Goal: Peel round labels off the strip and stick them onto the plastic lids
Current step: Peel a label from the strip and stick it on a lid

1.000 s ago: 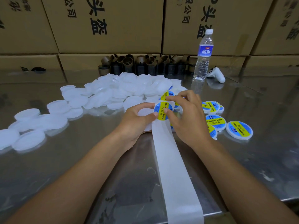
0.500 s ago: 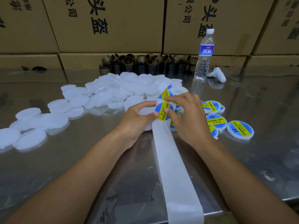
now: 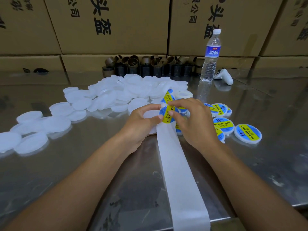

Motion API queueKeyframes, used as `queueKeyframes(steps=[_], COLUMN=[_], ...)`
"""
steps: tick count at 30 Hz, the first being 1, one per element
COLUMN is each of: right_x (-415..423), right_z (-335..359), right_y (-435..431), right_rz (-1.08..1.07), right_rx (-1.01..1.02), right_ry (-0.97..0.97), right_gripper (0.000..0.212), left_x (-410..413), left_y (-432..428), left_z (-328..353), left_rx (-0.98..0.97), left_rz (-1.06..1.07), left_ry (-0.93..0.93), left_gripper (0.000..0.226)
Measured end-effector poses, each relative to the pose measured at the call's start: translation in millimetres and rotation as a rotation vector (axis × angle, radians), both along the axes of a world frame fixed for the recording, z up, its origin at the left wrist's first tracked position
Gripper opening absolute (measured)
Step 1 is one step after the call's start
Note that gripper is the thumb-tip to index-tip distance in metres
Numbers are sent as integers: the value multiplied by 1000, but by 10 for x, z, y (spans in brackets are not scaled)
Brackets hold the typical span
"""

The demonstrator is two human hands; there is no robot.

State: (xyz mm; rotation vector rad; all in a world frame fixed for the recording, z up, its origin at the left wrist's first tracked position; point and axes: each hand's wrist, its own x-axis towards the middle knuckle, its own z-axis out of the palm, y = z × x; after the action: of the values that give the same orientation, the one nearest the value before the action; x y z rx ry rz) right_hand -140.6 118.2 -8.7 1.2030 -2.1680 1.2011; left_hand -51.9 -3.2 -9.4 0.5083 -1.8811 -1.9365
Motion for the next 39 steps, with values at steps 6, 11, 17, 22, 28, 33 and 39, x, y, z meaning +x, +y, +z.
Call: queueKeyframes(steps=[6,11,17,22,28,33,39], right_x=[-9,27,38,39,119,123,42], right_z=[13,32,24,3,36,125,209], right_y=[5,9,7,-6,-14,-29,25], right_rz=[-28,-25,3,87,146,189,223], right_rx=[12,-48,-48,16,-13,-226,-529], right_ry=[47,73,48,-9,-205,-447,-695], right_gripper=[17,10,9,13,21,46,23], left_x=[10,-2,-18,-26,-26,-27,-44], left_y=[2,8,20,10,-2,5,-12], left_z=[11,14,45,44,39,44,33], left_rx=[-21,-1,83,77,44,70,113], left_rz=[-23,-4,-13,38,131,168,252], left_ry=[1,-4,15,25,11,14,46], left_gripper=[21,20,23,9,11,11,5])
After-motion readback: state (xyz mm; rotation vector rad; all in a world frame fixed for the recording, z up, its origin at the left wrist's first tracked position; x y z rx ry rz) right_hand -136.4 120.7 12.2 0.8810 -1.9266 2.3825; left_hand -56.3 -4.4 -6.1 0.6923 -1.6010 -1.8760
